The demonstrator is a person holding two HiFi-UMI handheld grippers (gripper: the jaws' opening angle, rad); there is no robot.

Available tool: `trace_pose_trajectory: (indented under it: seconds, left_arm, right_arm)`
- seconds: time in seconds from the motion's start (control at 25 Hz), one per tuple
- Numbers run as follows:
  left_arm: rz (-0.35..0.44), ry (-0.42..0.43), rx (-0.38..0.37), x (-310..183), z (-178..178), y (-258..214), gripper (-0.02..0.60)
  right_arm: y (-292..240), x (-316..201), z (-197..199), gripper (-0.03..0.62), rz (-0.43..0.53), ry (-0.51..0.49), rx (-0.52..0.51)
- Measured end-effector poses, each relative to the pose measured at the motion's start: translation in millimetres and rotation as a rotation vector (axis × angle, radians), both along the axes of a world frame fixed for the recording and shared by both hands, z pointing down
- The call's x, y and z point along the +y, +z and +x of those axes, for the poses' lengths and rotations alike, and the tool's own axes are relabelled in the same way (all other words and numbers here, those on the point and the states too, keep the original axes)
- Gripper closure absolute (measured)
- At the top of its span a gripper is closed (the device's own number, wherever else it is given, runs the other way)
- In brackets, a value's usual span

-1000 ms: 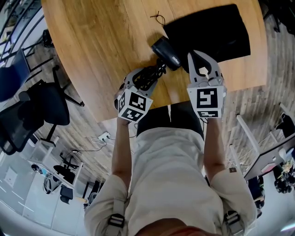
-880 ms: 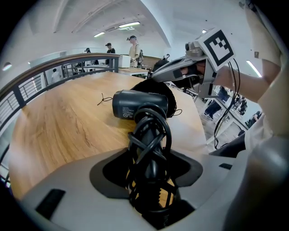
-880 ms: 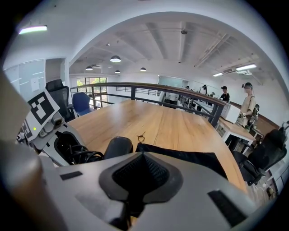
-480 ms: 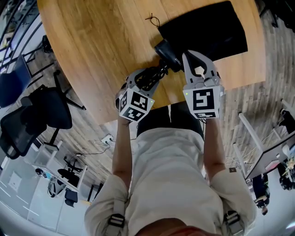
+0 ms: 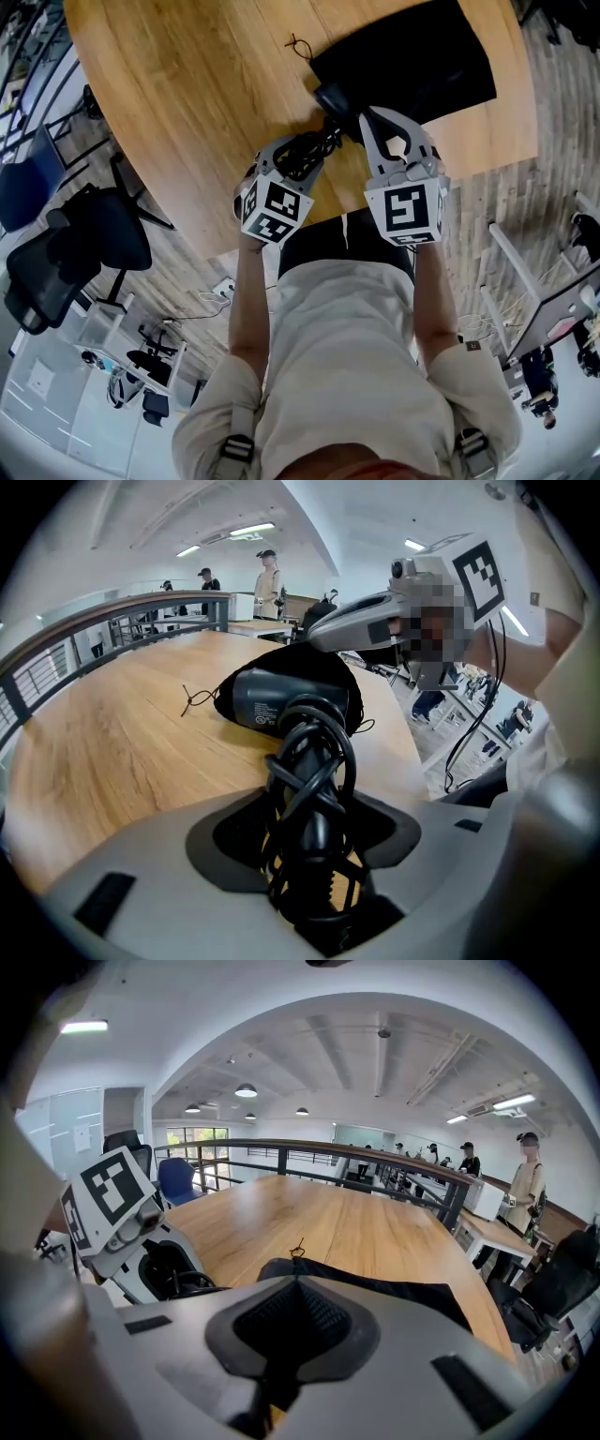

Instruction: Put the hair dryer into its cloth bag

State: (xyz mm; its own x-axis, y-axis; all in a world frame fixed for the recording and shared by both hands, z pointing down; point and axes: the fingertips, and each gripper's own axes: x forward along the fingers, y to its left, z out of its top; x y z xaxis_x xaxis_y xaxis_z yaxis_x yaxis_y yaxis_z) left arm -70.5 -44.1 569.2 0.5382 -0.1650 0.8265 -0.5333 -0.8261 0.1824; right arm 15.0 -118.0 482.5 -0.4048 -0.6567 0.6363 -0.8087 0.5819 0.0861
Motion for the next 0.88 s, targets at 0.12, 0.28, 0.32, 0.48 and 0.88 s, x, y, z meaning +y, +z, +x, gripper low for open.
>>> trace_pose_trajectory:
  seconds: [0.12,0.28,0.32,0.48,0.88]
  left_arm:
    - [-0.002,0.009,0.002,-4,4,0,0.337]
    - [-0.004,0.023,0.003,-10,11,1,0.337]
    - [-0.004,0.027,0.003,-11,13,1,0.337]
    - [-0.003,0.042,0.003,-18,18,1,0.337]
    - [-0.003,0.069,0.003,-35,31,4,0.337]
  right_arm:
    - [0,1,0,0.569,-0.004,-0.006,-0.002]
    - [-1,2,0,0.569,-0.007,-0.017,-0.009]
    - [-1,3,0,0.569,-0.009,-0.018,-0.009]
    - [-2,5,-2,0.569,-0.016,-0.026,-0.014]
    - [-4,10,-5,0.569,-0.024,-0.047,-0.033]
